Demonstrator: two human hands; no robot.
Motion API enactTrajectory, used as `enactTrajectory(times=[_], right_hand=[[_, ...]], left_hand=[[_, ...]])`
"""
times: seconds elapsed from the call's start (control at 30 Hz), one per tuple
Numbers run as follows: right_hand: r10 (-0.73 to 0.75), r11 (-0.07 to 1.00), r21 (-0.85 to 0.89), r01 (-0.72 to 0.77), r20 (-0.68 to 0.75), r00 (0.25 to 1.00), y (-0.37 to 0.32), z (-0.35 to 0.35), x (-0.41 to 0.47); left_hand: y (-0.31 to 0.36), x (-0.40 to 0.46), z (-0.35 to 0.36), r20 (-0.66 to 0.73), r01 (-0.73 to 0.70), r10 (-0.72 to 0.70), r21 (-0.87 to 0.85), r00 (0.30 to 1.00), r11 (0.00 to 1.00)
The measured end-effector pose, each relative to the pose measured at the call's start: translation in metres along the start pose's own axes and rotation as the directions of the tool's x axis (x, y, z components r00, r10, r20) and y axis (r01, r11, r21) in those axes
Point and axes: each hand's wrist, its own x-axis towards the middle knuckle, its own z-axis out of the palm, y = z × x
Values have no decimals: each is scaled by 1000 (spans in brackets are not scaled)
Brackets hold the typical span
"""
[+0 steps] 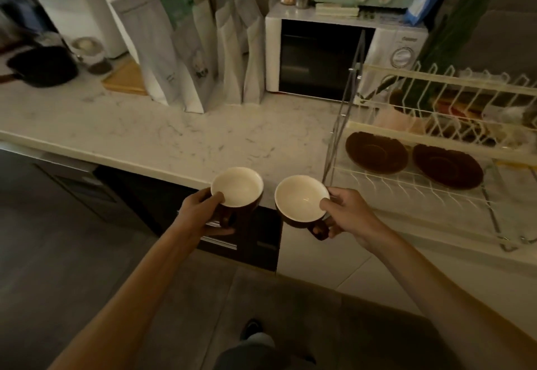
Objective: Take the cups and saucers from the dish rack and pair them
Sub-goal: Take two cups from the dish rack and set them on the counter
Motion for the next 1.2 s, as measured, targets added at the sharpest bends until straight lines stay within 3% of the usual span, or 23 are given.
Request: enactTrajectory(times=[0.63,1.2], right_hand=[[-1,994,108,5,-38,999,-99,132,168],[67,978,200,-54,-61,996,-129,213,234]], left_hand=[[54,129,-104,-255,2,-73,-269,964,963],[65,201,-142,-288,47,-152,-340,946,939]])
